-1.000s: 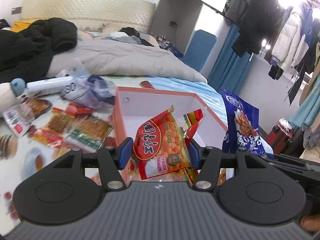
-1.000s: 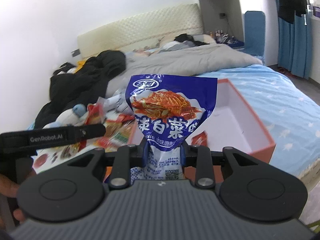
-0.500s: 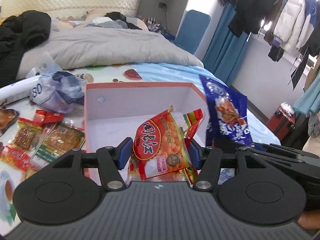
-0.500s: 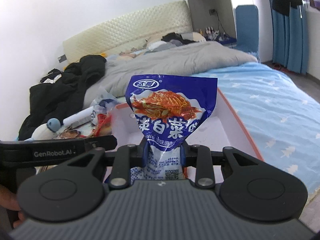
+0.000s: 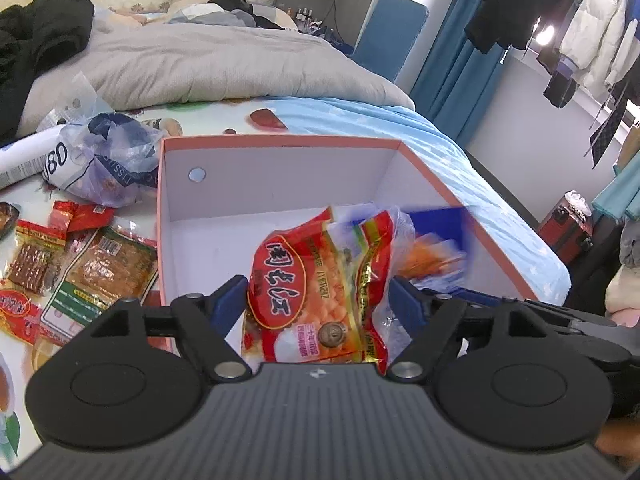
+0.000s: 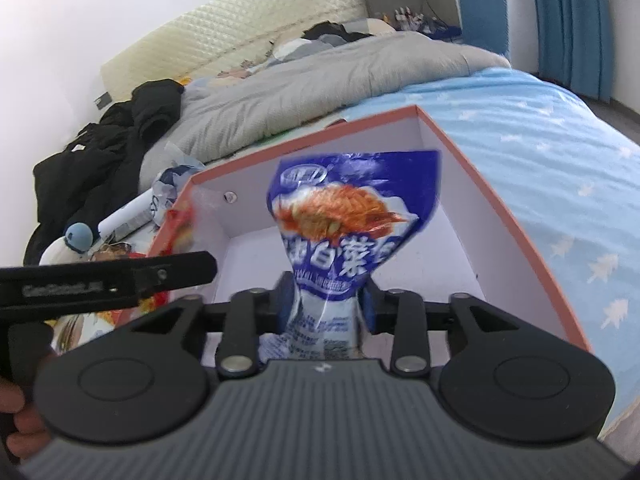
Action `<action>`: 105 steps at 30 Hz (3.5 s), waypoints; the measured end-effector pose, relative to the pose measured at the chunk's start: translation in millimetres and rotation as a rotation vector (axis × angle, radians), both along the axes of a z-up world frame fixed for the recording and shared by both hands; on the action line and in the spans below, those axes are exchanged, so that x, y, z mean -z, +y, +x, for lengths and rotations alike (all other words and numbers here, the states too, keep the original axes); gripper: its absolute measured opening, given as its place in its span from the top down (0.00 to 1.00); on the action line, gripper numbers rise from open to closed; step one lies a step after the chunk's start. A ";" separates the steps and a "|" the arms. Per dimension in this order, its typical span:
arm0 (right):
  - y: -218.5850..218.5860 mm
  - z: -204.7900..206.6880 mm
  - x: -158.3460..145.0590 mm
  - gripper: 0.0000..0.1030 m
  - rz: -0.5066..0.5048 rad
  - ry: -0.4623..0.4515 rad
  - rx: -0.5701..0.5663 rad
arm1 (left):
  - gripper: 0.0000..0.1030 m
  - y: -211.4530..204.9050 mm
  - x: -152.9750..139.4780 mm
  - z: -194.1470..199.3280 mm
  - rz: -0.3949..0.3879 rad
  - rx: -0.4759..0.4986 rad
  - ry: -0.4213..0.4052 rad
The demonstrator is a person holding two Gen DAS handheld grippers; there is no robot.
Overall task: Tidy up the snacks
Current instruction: 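Open both tools to drop the bags into the pink box, then move both open tools back over the snack pile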
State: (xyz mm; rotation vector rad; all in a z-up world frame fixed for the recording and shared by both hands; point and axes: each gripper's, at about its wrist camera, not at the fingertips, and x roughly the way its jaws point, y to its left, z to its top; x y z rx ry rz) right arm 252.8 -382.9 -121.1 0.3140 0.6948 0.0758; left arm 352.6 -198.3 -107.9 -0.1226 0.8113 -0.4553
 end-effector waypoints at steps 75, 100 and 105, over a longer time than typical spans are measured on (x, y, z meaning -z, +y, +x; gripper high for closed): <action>169.5 -173.0 -29.2 0.43 -0.064 -0.071 -0.274 | 0.06 227.2 -28.6 -236.6 0.052 -0.323 -0.033; 252.3 -140.1 6.7 0.44 -0.211 -0.134 -0.367 | 0.07 236.2 23.4 -142.5 0.116 -0.271 -0.028; 260.8 -123.9 22.6 0.45 -0.281 -0.110 -0.338 | 0.07 238.9 37.5 -111.5 0.147 -0.263 -0.026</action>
